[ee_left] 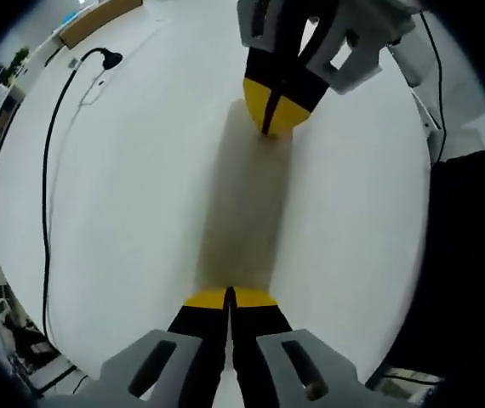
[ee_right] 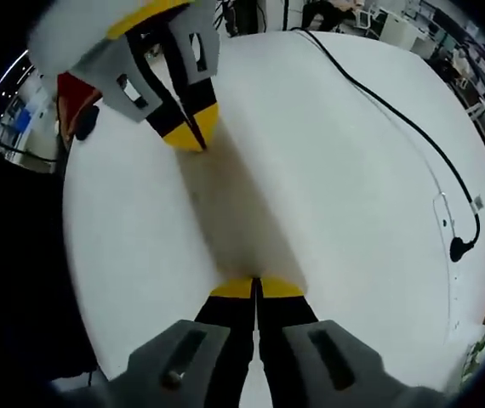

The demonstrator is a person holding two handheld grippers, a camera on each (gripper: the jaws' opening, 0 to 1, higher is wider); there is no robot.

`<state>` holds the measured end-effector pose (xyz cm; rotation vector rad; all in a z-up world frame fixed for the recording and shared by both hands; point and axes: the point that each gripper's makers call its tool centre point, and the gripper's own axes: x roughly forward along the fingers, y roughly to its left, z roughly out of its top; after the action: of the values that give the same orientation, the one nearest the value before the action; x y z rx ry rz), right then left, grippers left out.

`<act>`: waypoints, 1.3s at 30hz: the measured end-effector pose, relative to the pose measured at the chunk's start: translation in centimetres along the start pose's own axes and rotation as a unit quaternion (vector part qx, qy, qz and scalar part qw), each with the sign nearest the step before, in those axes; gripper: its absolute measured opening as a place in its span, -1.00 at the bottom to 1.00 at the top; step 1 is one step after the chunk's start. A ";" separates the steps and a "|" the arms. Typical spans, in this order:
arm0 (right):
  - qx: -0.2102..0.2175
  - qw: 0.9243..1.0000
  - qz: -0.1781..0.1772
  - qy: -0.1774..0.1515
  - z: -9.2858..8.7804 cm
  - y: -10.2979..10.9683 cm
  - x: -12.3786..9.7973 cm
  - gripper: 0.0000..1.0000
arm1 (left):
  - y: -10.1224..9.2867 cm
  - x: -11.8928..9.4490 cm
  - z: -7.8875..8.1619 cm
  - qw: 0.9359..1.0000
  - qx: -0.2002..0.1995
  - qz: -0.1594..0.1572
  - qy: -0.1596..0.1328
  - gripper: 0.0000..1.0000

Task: Arrange the utensils inside the cutlery case until each visible utensil rests in its matching compartment.

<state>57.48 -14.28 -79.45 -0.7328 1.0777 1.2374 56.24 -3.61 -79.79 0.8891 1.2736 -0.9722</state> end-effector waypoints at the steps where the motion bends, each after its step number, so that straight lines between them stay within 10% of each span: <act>1: 0.010 1.000 -0.001 0.001 -0.3 -0.1 -0.2 -1.00 | 0.0 -0.1 -0.1 1.000 0.000 0.000 0.001 -1.00; 4: -0.007 0.998 -0.062 0.007 -0.3 -2.4 -0.7 -1.00 | 0.1 -0.1 -0.2 1.000 -0.012 -0.003 -0.007 -1.00; 14: 0.064 0.996 -0.041 0.051 -0.5 -2.4 -0.2 -1.00 | 0.0 -0.2 -0.2 0.999 -0.026 0.001 -0.028 -1.00; 21: 0.029 0.991 -0.058 0.119 -0.4 -2.4 0.0 -1.00 | 0.0 -0.2 -0.3 0.999 -0.033 0.000 -0.037 -1.00; 29: 0.183 0.983 0.007 0.017 3.1 -0.2 0.3 -1.00 | 0.2 -0.3 -0.4 0.997 -0.056 -0.004 -0.056 -1.00; 36: 0.222 0.972 -0.025 0.070 2.6 -0.5 1.7 -1.00 | 0.2 -0.3 -0.4 0.995 -0.071 -0.014 -0.066 -1.00; 39: 0.160 0.984 -0.047 0.065 2.9 -1.3 1.6 -1.00 | 0.2 -0.3 -0.5 0.994 -0.075 -0.016 -0.071 -1.00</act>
<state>59.37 -11.37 -80.09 -0.6143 1.2971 0.9178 56.24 -3.09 -79.51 0.6720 1.2253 -0.9352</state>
